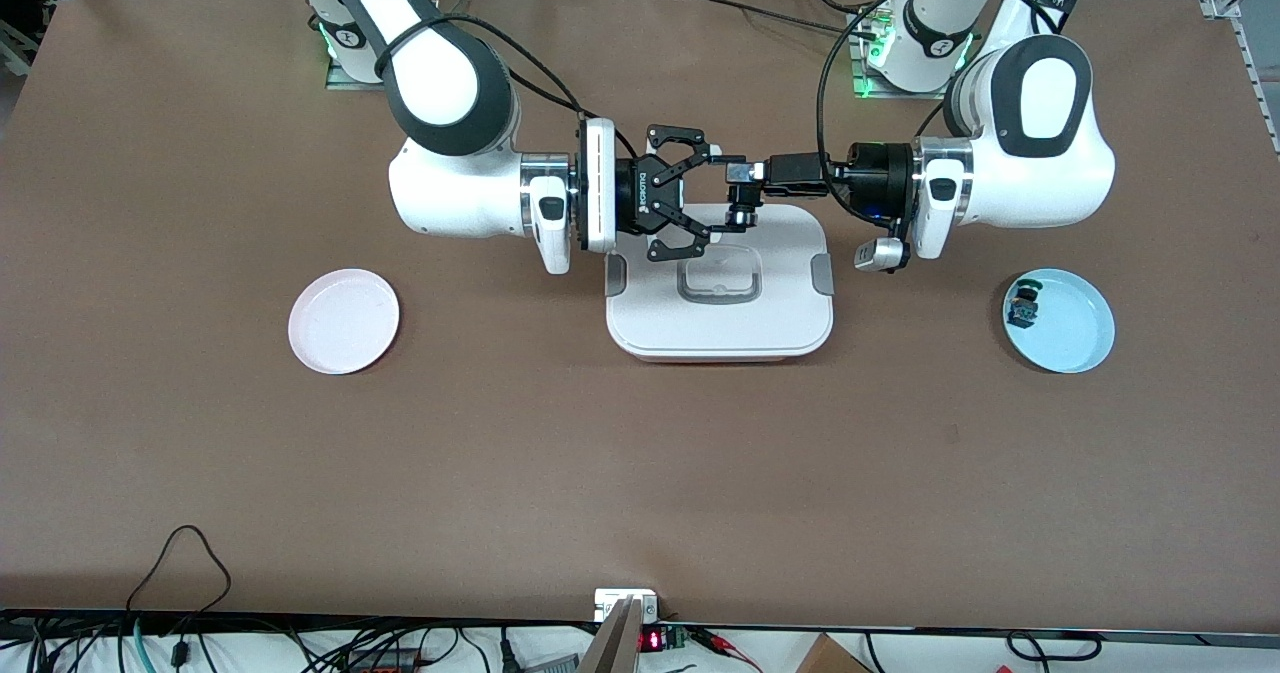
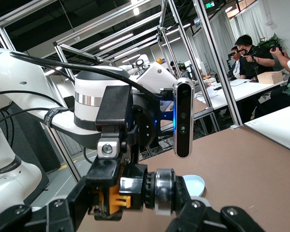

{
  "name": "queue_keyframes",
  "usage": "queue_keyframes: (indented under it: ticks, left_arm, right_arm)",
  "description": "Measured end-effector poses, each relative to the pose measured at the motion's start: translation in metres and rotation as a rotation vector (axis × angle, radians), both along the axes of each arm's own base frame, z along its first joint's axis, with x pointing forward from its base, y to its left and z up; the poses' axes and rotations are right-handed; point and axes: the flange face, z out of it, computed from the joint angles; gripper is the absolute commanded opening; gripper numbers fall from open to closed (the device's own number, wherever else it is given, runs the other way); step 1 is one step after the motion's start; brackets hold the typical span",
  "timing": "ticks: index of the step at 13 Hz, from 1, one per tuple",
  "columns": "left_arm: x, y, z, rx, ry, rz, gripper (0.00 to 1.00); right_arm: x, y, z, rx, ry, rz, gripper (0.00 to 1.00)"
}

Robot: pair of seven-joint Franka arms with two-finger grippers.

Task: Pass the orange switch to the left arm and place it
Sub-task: 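Grasp the orange switch with the left gripper from the right gripper, then open the right gripper and pull both grippers apart, then carry the switch to the blue dish while the right gripper withdraws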

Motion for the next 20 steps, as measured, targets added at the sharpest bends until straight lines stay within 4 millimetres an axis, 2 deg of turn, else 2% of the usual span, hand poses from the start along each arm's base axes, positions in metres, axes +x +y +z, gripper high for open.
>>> queue_keyframes:
  ticks: [2, 4, 7, 9, 10, 13, 15, 16, 18, 20]
  left_arm:
    - [0.0, 0.0, 0.0, -0.001, -0.004, -0.001, 0.0]
    - [0.001, 0.002, 0.0, -0.001, -0.006, 0.003, 0.0]
    - [0.004, 0.009, 0.001, 0.005, -0.011, 0.012, 0.0]
    - [0.008, 0.025, 0.0, 0.075, -0.046, -0.005, 0.0]
    - [0.011, 0.036, 0.003, 0.135, -0.079, -0.025, 0.0]
    - [0.018, 0.064, 0.017, 0.337, -0.191, -0.111, 0.0]
    - [0.018, 0.082, 0.022, 0.495, -0.248, -0.209, 0.0]
    - [0.019, 0.098, 0.022, 0.583, -0.266, -0.262, 0.0]
    - [0.018, 0.131, 0.023, 0.719, -0.294, -0.368, 0.0]
    - [0.018, 0.157, 0.022, 0.86, -0.349, -0.48, 0.0]
  right_arm:
    - [0.002, -0.002, 0.0, 0.0, 0.013, -0.005, 1.0]
    - [0.011, -0.013, 0.0, -0.006, 0.03, -0.022, 1.0]
    - [0.031, -0.046, 0.002, -0.023, 0.036, 0.028, 1.0]
    - [0.051, -0.09, 0.004, -0.026, 0.03, 0.104, 1.0]
    - [0.061, -0.12, 0.005, -0.026, 0.028, 0.15, 1.0]
    - [0.08, -0.23, 0.007, -0.035, 0.043, 0.293, 1.0]
    - [0.082, -0.3, 0.007, -0.026, 0.062, 0.345, 1.0]
    - [0.082, -0.327, 0.008, -0.01, 0.065, 0.356, 1.0]
    - [0.079, -0.363, 0.012, 0.013, 0.069, 0.375, 1.0]
    - [0.076, -0.377, 0.02, -0.01, 0.066, 0.382, 1.0]
